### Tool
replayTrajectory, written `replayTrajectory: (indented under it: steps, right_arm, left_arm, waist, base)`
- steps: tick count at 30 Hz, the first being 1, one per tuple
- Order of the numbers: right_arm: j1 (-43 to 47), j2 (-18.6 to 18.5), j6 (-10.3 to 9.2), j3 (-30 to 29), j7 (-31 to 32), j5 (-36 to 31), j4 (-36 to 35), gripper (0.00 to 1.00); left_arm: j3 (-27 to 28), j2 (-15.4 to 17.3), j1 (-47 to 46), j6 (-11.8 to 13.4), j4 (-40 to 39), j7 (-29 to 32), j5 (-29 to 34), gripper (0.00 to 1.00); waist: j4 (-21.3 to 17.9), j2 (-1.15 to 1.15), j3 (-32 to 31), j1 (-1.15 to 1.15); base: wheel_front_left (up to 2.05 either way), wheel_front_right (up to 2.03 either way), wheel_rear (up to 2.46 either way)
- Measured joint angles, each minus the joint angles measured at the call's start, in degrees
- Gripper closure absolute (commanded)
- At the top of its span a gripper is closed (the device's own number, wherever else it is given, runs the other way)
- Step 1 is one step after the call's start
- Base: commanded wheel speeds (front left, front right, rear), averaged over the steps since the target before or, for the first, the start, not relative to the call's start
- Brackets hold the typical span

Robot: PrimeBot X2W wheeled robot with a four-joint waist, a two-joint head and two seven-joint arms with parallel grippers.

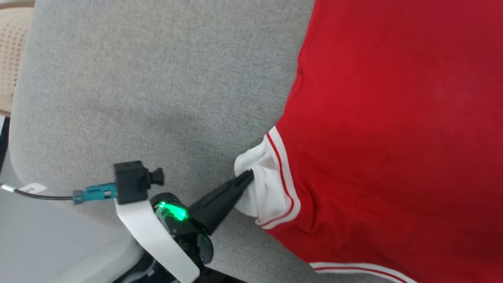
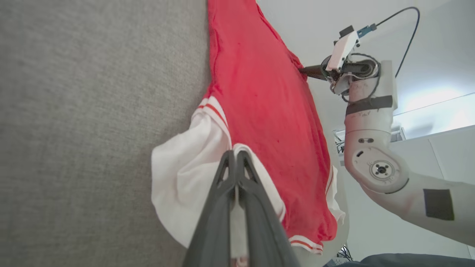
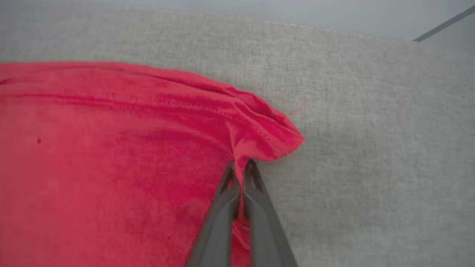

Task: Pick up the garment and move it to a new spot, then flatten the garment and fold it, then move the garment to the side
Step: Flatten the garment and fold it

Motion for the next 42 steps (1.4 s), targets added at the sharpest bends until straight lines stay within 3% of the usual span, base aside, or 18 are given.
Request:
replayTrajectory:
  steps: [7, 15, 20, 26, 31, 36, 37, 38, 42]
  right_arm:
    - [9.9, -1.9, 0.0, 3.0, -0.5, 8.7, -2.6, 1.0]
    - [34.2, -5.8, 0.0, 1.6, 4.4, 24.8, -16.6, 1.0]
    - [53.8, -1.9, 0.0, -0.6, 6.5, 30.9, -27.7, 1.0]
    - [70.8, 4.7, 0.0, 1.8, 6.3, 35.0, -36.2, 1.0]
    - [77.7, 7.9, 0.0, 7.1, 4.3, 35.7, -37.2, 1.0]
    - [78.0, 7.8, -0.01, 11.0, 0.0, 35.4, -35.8, 1.0]
    - [78.0, 7.8, -0.01, 11.0, 0.0, 35.4, -35.8, 0.38]
    - [77.4, 7.6, -0.01, 10.7, -1.5, 35.0, -36.0, 0.0]
    - [74.4, 6.0, -0.01, 7.3, -3.6, 35.2, -39.2, 0.0]
  left_arm:
    - [4.7, 1.0, 4.8, 0.0, 1.9, 0.0, 0.3, 1.0]
    - [7.6, 2.1, 10.8, 0.0, 4.2, 0.0, 0.2, 1.0]
    - [10.1, 1.6, 13.6, 0.0, 5.6, 0.0, -0.6, 1.0]
    - [11.7, 1.4, 15.6, 0.0, 6.8, 0.0, -0.7, 1.0]
    - [12.1, 1.4, 16.4, 0.0, 7.3, 0.0, -1.0, 1.0]
    - [12.0, 1.4, 16.6, 0.0, 7.4, 0.0, -1.2, 1.0]
    - [12.0, 1.4, 16.6, 0.0, 7.4, 0.0, -1.2, 1.0]
    - [12.0, 1.4, 16.6, 0.0, 7.4, 0.0, -1.2, 1.0]
    - [12.0, 1.1, 16.6, 0.0, 7.3, 0.0, -1.2, 1.0]
  waist:
    - [-2.9, 0.0, -5.5, 0.0]
    - [-6.4, 0.0, -13.5, 0.0]
    - [-8.6, 0.0, -17.4, 0.0]
    - [-11.2, 0.0, -20.1, 0.0]
    - [-12.4, 0.0, -20.9, 0.0]
    - [-13.0, 0.0, -21.1, 0.0]
    - [-13.0, 0.0, -21.1, 0.0]
    - [-13.0, 0.0, -21.2, 0.0]
    - [-12.7, 0.0, -21.2, 0.0]
  base:
    - [0.0, 0.0, 0.0]
    - [0.0, 0.0, 0.0]
    - [0.0, 0.0, 0.0]
    - [0.0, 0.0, 0.0]
    - [0.0, 0.0, 0.0]
    - [0.0, 0.0, 0.0]
    - [0.0, 0.0, 0.0]
    - [0.0, 0.0, 0.0]
    - [0.0, 0.0, 0.0]
